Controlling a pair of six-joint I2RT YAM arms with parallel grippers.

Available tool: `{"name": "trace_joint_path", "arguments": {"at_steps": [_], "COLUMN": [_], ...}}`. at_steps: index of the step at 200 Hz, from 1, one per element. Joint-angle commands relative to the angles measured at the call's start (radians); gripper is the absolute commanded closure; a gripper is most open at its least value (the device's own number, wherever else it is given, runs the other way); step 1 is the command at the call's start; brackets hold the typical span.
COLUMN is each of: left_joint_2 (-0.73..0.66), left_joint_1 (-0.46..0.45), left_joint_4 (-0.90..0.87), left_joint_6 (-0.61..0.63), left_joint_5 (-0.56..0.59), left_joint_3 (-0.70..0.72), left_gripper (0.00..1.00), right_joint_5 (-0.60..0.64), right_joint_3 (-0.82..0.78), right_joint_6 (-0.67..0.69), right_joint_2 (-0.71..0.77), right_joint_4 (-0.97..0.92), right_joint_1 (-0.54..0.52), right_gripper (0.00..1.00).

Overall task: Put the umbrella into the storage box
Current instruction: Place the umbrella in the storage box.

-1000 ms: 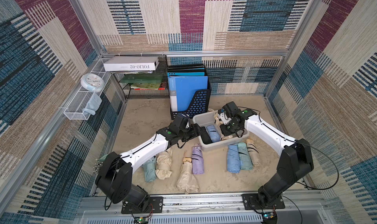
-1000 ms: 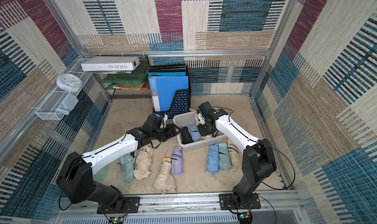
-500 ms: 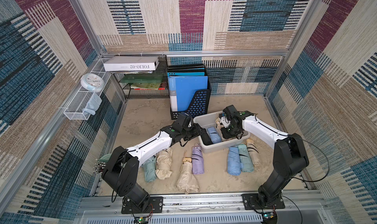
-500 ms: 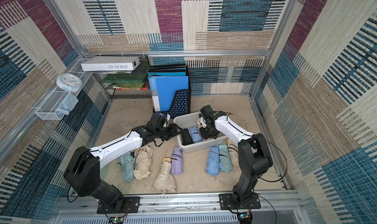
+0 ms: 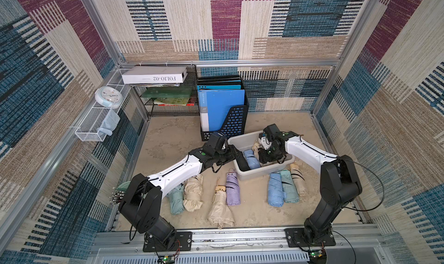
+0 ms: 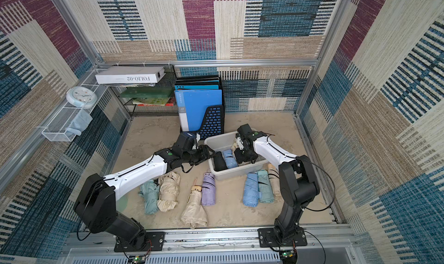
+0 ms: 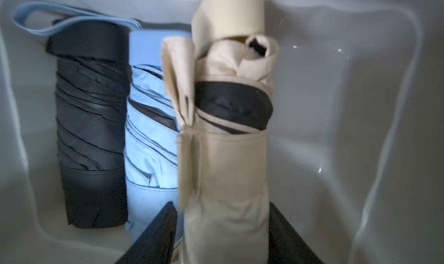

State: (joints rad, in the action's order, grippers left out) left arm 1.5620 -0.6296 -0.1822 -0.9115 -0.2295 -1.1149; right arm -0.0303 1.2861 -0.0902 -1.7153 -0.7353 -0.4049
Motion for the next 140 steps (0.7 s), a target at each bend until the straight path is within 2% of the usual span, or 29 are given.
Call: {"name": "trace_joint_path", "arguments": {"at_steps": [1,17,59,80,116,140], "left_joint_2": [-0.023,-0.04,-0.106,-0.142,-0.199,-0.214], "left_joint_1": [0.001,0.001,0.001,-0.001,-0.008,-0.026], "left_joint_4": [-0.004,-0.027,-0.154,-0.251,-0.39,-0.462], "left_joint_6": [0.029,0.047,0.089,0.114,0.163,0.196], "left_joint_5": [0.032,0.04,0.069,0.087,0.118,0.119], "left_joint_3": [-0.002,-0.002,0.007,0.014,0.044,0.055], "left_gripper": [0.38,0.38,0.38,0.38,0.31,0.26], "right_joint_5": [0.009,0.015,0.01,0.014,0.016,0.022], "right_joint_3": [0.0,-0.009,-0.074,-0.105,-0.139,-0.151], "right_joint_6": [-0.013,-0.018,-0.064,-0.079,-0.086,-0.089], "right_joint_2": [0.04,0.052,0.033,0.02,-0.01,0.001], "right_joint_4": [0.008,0.02,0.116,0.174,0.238,0.252], "right_joint_1": [0.01,0.016,0.015,0.016,0.016,0.016], "right_gripper": [0.38,0.41,0.61,0.68,0.7,0.67]}}
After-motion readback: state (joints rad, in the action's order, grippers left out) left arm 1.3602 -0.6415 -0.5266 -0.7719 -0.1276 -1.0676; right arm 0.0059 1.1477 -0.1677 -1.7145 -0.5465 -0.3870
